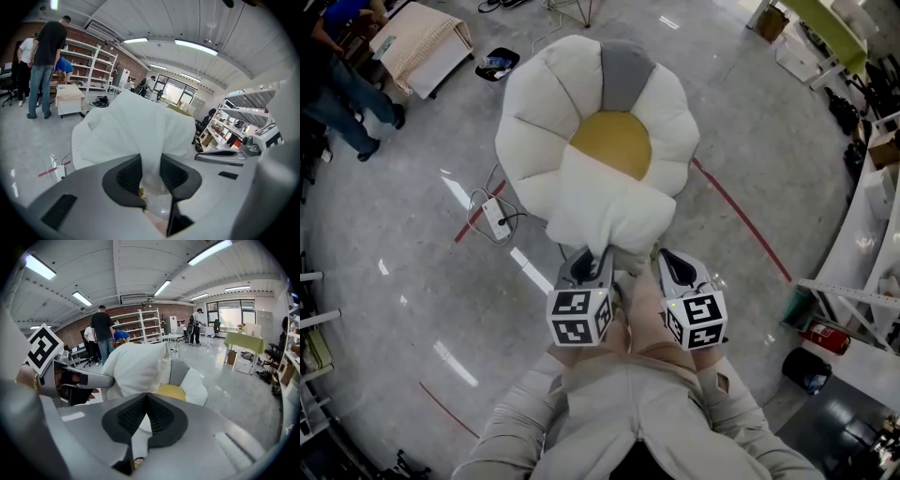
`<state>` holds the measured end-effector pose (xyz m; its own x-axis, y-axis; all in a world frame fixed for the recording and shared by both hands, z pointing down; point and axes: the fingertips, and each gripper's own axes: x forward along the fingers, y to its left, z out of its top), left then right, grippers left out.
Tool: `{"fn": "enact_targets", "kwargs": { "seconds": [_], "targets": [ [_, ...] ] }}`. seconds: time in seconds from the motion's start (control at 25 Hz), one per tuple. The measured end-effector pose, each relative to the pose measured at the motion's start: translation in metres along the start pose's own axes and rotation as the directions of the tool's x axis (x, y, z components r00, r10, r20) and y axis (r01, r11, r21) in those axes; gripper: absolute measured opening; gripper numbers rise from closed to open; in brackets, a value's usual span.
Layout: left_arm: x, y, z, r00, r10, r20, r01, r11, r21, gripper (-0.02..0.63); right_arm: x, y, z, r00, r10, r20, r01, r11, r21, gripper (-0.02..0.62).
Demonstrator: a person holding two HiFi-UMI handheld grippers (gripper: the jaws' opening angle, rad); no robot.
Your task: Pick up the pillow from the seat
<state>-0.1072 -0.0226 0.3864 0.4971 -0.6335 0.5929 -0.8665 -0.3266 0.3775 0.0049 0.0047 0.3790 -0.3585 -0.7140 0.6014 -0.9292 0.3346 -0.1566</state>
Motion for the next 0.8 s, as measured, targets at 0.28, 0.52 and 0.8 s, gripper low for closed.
{"fn": "enact_targets", "kwargs": {
  "seconds": [0.28,0.52,0.8],
  "targets": [
    [-0.024,-0.008,0.015,1.0,0.001,0.03,-0.001,1.0,0.014,0.098,-0.019,0.016,0.023,0.999,0.029,0.042,-0.028,0.999,-0.038,0.0],
    [-0.038,-0.003,0.027,0.998,0.019,0.058,-0.02,1.0,0.007,0.098,-0.025,0.027,0.034,0.996,0.064,0.057,-0.061,0.996,-0.06,0.0],
    [-0.048,0.002,0.031,0.994,0.057,0.09,-0.056,0.998,-0.013,0.099,-0.033,0.032,0.035,0.994,0.092,0.065,-0.086,0.992,-0.088,0.0]
  ]
}}
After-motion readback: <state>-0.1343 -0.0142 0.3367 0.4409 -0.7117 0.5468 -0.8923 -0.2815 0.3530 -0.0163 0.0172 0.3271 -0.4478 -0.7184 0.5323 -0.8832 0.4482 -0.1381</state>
